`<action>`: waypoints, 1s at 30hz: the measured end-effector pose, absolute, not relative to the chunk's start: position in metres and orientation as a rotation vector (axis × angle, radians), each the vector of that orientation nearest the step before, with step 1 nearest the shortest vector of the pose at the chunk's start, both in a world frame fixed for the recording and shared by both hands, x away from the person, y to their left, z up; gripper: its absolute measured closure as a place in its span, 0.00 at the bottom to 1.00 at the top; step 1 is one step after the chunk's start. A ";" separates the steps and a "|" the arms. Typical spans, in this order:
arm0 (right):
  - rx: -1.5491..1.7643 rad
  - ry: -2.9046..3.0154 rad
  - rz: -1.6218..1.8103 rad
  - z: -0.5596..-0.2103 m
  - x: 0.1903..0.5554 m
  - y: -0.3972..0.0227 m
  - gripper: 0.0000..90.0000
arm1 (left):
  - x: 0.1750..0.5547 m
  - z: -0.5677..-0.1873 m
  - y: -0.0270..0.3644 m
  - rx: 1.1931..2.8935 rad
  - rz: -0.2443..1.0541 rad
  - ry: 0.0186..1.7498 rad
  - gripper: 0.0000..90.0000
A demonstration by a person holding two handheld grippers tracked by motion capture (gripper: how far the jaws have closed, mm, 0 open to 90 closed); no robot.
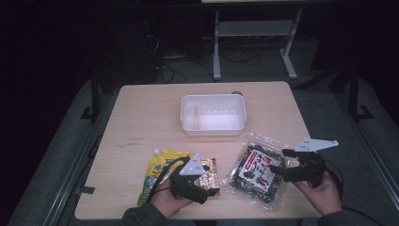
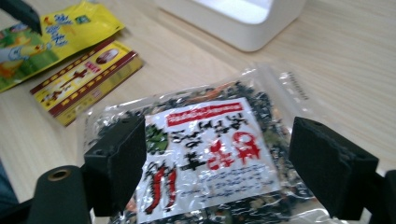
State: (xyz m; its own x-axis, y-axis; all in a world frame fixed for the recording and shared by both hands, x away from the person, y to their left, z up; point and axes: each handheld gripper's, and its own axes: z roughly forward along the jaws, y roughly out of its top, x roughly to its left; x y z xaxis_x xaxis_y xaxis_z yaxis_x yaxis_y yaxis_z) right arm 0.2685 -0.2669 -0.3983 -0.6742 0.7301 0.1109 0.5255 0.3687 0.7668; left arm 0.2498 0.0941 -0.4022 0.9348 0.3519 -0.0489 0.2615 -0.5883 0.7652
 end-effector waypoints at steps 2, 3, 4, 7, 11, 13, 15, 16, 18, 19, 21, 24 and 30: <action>1.138 2.362 1.204 -0.395 0.274 -0.273 0.22 | 0.252 -0.401 0.087 2.244 0.129 0.426 0.27; 1.138 2.362 1.204 -0.395 0.274 -0.273 0.22 | 0.254 -0.400 0.084 2.251 0.109 0.426 0.27; 1.147 2.360 1.207 -0.394 0.276 -0.275 0.22 | 0.256 -0.400 0.080 2.259 0.082 0.428 0.28; 1.172 2.363 1.179 -0.391 0.282 -0.281 0.23 | 0.261 -0.402 0.070 2.271 0.067 0.431 0.28; 1.232 2.347 1.148 -0.390 0.292 -0.294 0.24 | 0.266 -0.403 0.059 2.278 0.051 0.427 0.28; 1.259 2.345 1.134 -0.392 0.295 -0.299 0.24 | 0.269 -0.402 0.052 2.285 0.056 0.420 0.28; 1.285 2.343 1.114 -0.393 0.298 -0.304 0.24 | 0.271 -0.402 0.048 2.287 0.052 0.418 0.28; 1.291 2.342 1.105 -0.394 0.299 -0.305 0.24 | 0.271 -0.402 0.048 2.287 0.052 0.418 0.28; 1.310 2.341 1.090 -0.394 0.301 -0.309 0.24 | 0.272 -0.402 0.044 2.290 0.053 0.415 0.28; 1.319 2.338 1.090 -0.394 0.302 -0.311 0.24 | 0.273 -0.403 0.040 2.294 0.059 0.411 0.28; 1.326 2.334 1.090 -0.394 0.303 -0.312 0.25 | 0.274 -0.403 0.038 2.297 0.060 0.407 0.28; 1.332 2.330 1.066 -0.394 0.305 -0.315 0.25 | 0.275 -0.405 0.033 2.305 0.065 0.402 0.28; 1.425 2.315 1.028 -0.403 0.314 -0.325 0.27 | 0.277 -0.409 0.024 2.312 0.053 0.398 0.27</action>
State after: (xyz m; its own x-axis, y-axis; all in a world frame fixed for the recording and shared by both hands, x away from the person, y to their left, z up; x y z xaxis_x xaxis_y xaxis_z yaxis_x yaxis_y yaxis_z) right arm 0.3144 -0.3247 -0.4030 -0.4984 0.8528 0.1559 0.6877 0.2794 0.6701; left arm 0.2768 0.0240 -0.4092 0.9502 0.3003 -0.0832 0.2680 -0.6515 0.7097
